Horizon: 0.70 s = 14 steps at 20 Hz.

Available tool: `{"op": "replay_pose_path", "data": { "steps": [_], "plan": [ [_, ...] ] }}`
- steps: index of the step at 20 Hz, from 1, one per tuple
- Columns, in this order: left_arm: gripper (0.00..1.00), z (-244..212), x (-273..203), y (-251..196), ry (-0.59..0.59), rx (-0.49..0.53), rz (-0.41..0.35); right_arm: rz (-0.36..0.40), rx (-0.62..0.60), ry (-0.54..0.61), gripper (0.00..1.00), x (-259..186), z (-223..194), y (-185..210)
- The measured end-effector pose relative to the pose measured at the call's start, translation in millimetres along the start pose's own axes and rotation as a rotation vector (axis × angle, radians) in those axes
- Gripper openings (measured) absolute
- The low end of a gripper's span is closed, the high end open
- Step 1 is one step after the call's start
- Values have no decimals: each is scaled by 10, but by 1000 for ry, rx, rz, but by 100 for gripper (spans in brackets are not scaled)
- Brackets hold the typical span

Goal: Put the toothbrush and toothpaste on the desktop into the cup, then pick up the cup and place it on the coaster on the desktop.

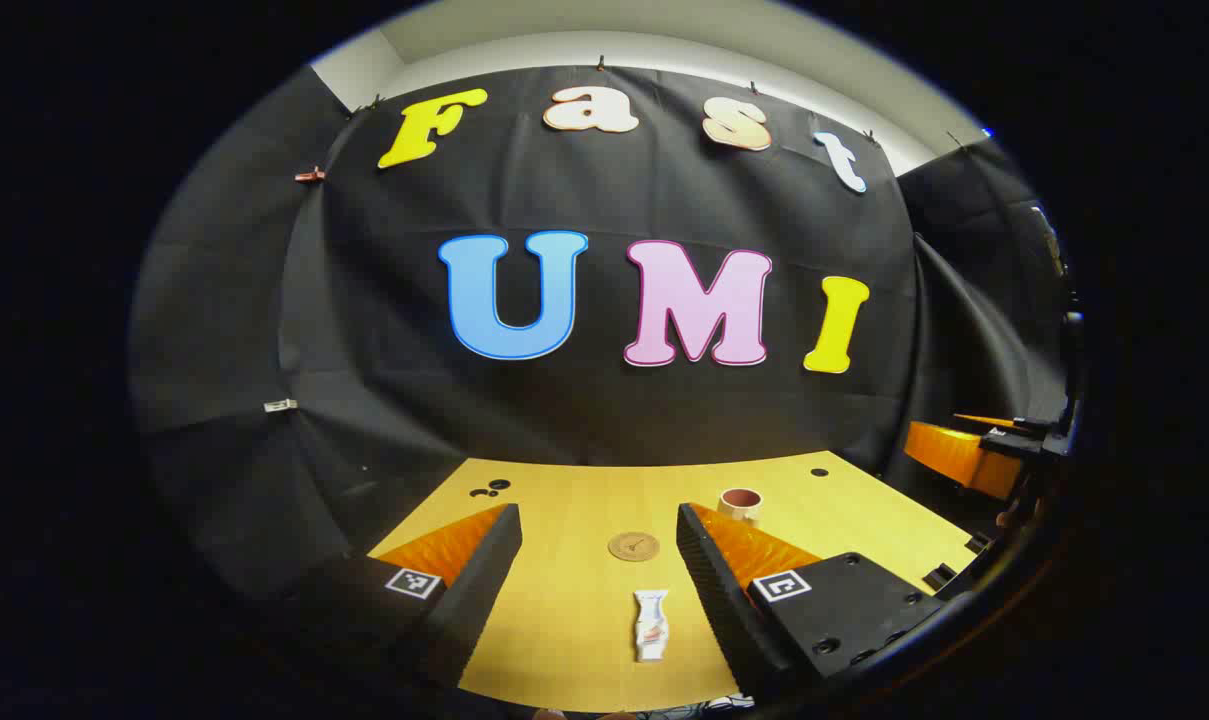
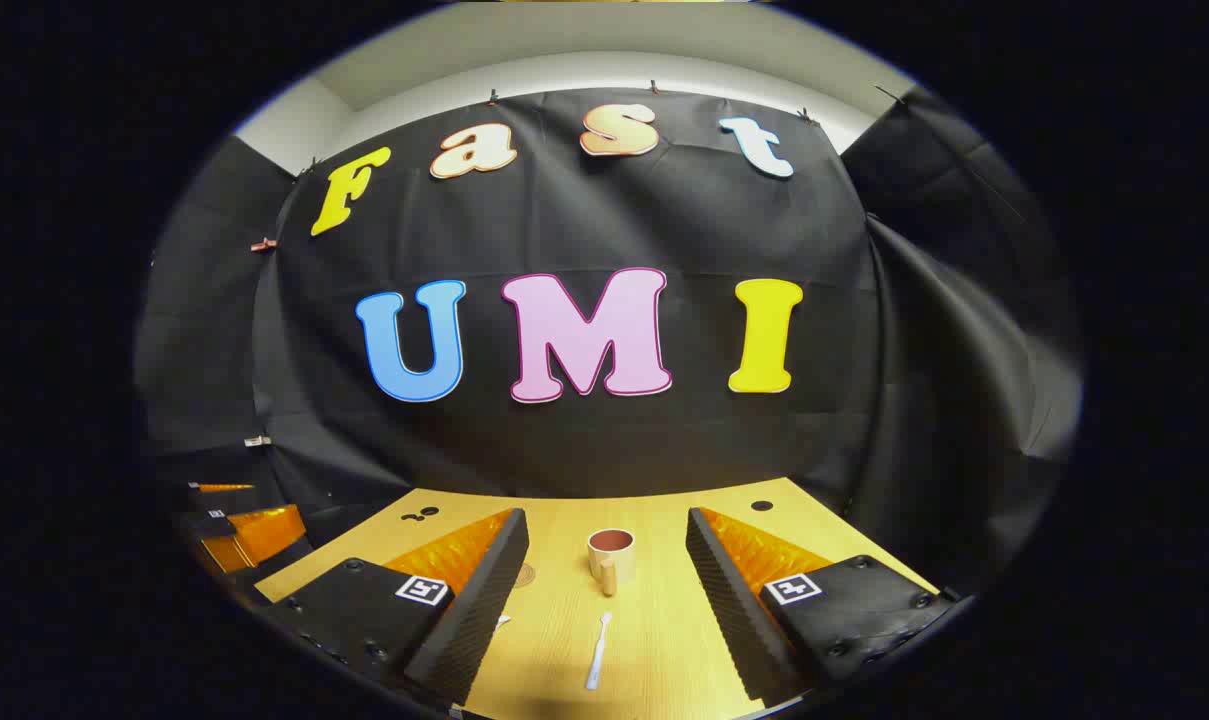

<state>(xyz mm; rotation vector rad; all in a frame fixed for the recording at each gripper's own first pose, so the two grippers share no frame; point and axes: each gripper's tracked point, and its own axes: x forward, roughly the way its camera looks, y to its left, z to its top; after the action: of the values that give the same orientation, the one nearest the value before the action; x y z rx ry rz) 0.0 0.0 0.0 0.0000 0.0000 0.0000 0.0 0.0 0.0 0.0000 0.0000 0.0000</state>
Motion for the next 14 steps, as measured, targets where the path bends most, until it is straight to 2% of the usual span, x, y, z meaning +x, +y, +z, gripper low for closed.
{"op": "replay_pose_path", "data": {
  "steps": [4, 14],
  "plan": [
    [97, -29, 153, -82, 14, 11, 29, 24, -10, 34, 98, 167, -102, -48],
    [98, -142, 341, -428, 58, 12, -8, 28, 24, 108, 98, 368, -325, -265]
  ]
}}
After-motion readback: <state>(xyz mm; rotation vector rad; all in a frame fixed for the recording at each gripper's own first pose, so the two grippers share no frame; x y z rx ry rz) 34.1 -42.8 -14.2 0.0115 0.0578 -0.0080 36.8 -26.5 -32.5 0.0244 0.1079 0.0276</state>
